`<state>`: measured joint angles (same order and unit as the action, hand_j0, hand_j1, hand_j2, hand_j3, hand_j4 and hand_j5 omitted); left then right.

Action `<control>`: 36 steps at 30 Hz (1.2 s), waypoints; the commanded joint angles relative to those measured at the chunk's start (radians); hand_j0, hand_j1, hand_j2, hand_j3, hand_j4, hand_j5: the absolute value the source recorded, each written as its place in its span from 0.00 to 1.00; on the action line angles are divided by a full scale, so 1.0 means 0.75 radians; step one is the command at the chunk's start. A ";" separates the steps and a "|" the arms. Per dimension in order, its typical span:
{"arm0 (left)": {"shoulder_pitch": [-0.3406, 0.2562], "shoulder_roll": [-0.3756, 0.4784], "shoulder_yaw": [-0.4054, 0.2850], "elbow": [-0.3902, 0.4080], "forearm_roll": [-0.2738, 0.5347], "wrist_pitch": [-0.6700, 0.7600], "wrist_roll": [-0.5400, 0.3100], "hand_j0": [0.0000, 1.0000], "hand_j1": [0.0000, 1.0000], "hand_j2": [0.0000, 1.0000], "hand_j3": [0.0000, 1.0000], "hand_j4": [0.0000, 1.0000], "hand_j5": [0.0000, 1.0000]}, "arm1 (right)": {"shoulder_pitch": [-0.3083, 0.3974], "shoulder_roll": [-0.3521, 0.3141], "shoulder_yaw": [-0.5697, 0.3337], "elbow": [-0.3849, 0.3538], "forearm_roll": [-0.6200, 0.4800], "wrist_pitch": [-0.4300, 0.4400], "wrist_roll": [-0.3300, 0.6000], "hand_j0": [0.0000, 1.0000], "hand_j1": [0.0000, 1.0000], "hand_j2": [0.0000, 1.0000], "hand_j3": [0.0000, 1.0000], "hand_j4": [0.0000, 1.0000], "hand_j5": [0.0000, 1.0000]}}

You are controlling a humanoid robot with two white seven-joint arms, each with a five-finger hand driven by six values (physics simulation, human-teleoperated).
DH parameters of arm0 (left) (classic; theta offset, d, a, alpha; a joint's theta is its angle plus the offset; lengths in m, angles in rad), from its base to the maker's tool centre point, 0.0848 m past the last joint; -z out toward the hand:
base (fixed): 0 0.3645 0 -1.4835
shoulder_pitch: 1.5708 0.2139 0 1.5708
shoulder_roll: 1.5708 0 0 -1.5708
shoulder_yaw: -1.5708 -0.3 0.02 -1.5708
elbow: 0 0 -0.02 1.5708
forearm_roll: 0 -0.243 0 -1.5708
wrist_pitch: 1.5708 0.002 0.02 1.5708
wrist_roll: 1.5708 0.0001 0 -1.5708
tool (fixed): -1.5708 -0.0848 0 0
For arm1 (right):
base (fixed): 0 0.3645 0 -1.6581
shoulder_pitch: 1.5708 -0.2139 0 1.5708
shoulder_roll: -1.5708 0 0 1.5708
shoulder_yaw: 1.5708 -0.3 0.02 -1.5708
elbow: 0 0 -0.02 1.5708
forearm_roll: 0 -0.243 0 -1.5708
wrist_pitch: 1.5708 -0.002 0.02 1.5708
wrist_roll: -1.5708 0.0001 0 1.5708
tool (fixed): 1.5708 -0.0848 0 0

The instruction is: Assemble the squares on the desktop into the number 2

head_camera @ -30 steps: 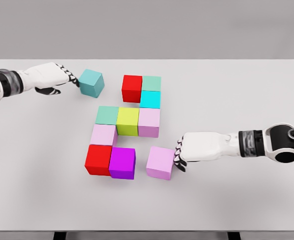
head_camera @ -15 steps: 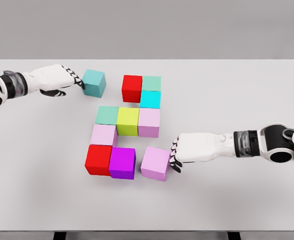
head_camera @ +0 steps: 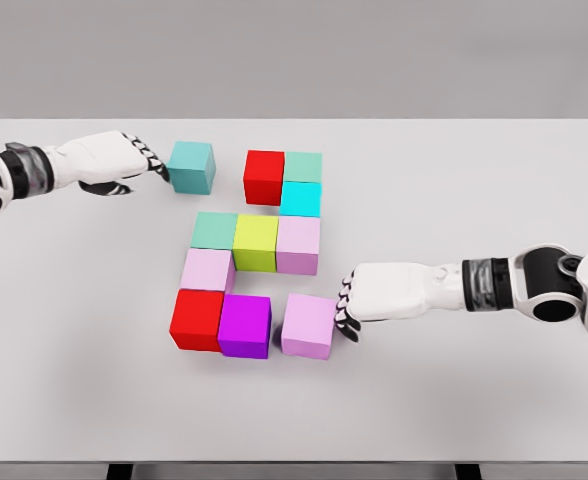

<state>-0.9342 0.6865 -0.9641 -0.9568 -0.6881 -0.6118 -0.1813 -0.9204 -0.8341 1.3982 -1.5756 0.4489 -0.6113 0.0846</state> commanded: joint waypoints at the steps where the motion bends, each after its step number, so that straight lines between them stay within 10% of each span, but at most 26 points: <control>1: 0.000 0.028 0.005 0.012 0.009 0.001 0.002 0.72 0.72 0.72 0.72 0.72 0.72 | 0.000 0.004 -0.001 0.000 -0.007 0.001 0.000 0.28 0.28 0.28 0.28 0.28 0.28; 17: -0.080 -0.150 0.007 0.312 -0.001 0.001 -0.010 0.72 0.72 0.72 0.72 0.72 0.72 | 0.000 0.024 -0.007 -0.006 -0.009 0.001 0.000 0.28 0.28 0.28 0.28 0.28 0.28; 36: -0.119 -0.224 0.011 0.423 0.001 0.001 -0.016 0.75 0.75 0.75 0.75 0.75 0.75 | 0.000 0.051 -0.011 -0.008 -0.012 0.001 0.000 0.28 0.28 0.28 0.28 0.28 0.28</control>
<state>-1.0232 0.5240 -0.9588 -0.6422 -0.6922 -0.6120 -0.1936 -0.9204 -0.7977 1.3908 -1.5811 0.4470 -0.6114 0.0846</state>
